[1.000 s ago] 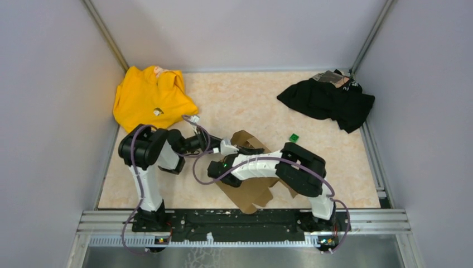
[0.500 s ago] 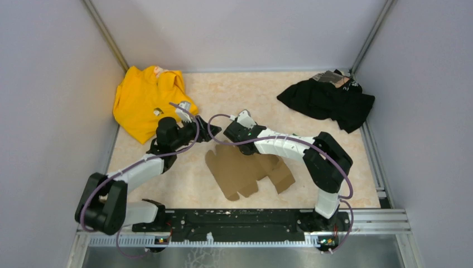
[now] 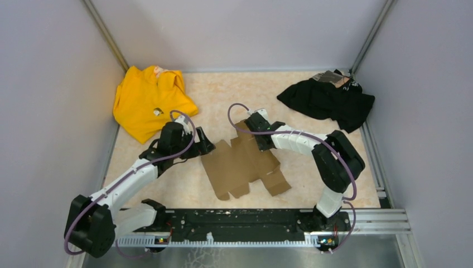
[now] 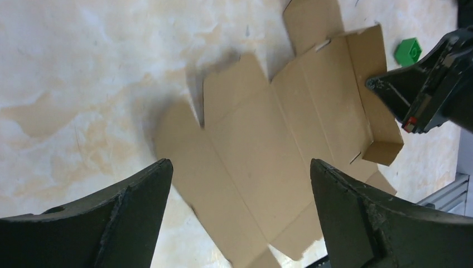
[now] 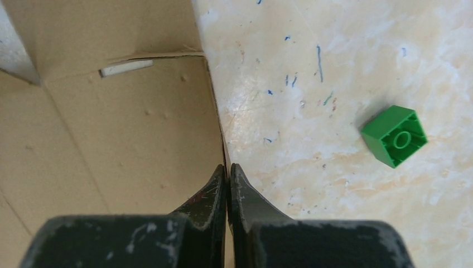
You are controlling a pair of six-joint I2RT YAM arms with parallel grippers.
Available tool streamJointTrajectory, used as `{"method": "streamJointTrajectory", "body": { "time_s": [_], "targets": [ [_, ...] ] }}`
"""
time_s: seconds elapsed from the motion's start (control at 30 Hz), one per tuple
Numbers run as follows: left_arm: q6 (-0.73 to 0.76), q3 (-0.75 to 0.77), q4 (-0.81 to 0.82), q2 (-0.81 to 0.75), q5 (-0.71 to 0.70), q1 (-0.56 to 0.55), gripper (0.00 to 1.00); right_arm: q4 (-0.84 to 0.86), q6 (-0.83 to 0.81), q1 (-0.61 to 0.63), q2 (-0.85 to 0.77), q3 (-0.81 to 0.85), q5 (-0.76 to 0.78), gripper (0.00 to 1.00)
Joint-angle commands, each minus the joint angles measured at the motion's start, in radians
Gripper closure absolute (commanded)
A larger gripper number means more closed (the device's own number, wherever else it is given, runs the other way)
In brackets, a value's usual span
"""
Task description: Fold the paper box
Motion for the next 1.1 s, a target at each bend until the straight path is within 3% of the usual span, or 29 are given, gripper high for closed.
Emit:
{"method": "streamJointTrajectory", "body": {
  "time_s": [0.0,0.2,0.33,0.63,0.77,0.87,1.07],
  "targets": [
    [-0.068,-0.032,-0.100,-0.036,-0.036,-0.035,0.01,0.095,0.038,-0.017,-0.051,-0.025,-0.091,1.00],
    [-0.169,-0.118,-0.093,-0.131,-0.095,-0.090,0.01,0.126,0.019,-0.032,-0.058,-0.050,-0.112,0.99],
    [-0.202,-0.166,-0.118,-0.177,-0.214,-0.096,0.01,0.142,0.010,-0.044,-0.064,-0.068,-0.129,1.00],
    [-0.242,-0.205,-0.042,-0.045,-0.276,-0.096,0.01,0.152,-0.002,-0.063,-0.097,-0.102,-0.155,0.99],
    [-0.244,-0.226,0.046,-0.016,-0.246,-0.096,0.02,0.133,-0.013,-0.063,-0.130,-0.093,-0.168,0.83],
    [-0.230,-0.204,0.033,0.001,-0.263,-0.095,0.02,0.104,-0.027,-0.063,-0.176,-0.070,-0.171,0.64],
    [-0.214,-0.158,-0.014,-0.029,-0.273,-0.095,0.02,-0.011,-0.082,-0.055,-0.279,0.025,-0.144,0.55]
  ]
}}
